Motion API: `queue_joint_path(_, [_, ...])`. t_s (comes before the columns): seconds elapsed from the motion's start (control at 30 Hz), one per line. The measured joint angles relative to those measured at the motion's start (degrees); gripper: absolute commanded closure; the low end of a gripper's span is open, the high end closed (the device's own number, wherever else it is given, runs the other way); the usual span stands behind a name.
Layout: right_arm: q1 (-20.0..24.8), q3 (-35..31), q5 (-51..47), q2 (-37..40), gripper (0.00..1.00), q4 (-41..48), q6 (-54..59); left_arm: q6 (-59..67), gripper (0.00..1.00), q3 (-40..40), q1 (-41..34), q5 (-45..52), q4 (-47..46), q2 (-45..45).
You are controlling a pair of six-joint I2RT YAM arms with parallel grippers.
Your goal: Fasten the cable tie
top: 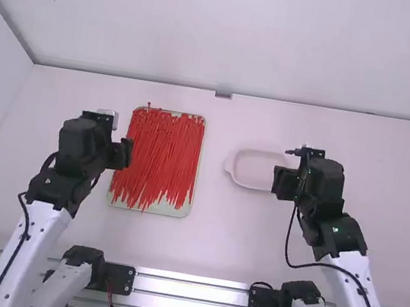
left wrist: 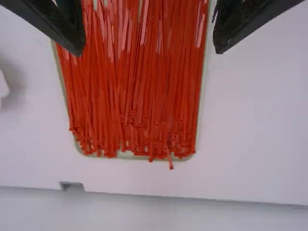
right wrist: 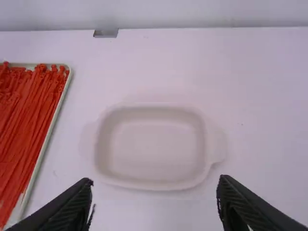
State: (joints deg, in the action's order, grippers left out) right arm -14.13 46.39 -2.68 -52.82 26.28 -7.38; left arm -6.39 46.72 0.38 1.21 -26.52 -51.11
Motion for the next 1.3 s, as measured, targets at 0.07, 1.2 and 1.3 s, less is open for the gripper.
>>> queue_joint_path(0.07, [-0.81, 2.6, -0.24, -2.12, 0.22, 1.38, -0.26, -0.87, 0.25, 2.38, 0.0, -0.33, -1.38, -2.69])
queue_joint_path(1.2, [-6.47, 18.27, 0.85, -17.59, 0.02, 14.64, -3.39, 0.2, 0.01, 21.42, 0.26, 3.02, -12.59, -20.09])
queue_joint_path(1.3, [-5.62, 18.27, 1.75, -17.35, 0.02, 14.64, -3.85, 0.15, 0.01, 21.49, 0.28, 2.71, -11.58, -20.11])
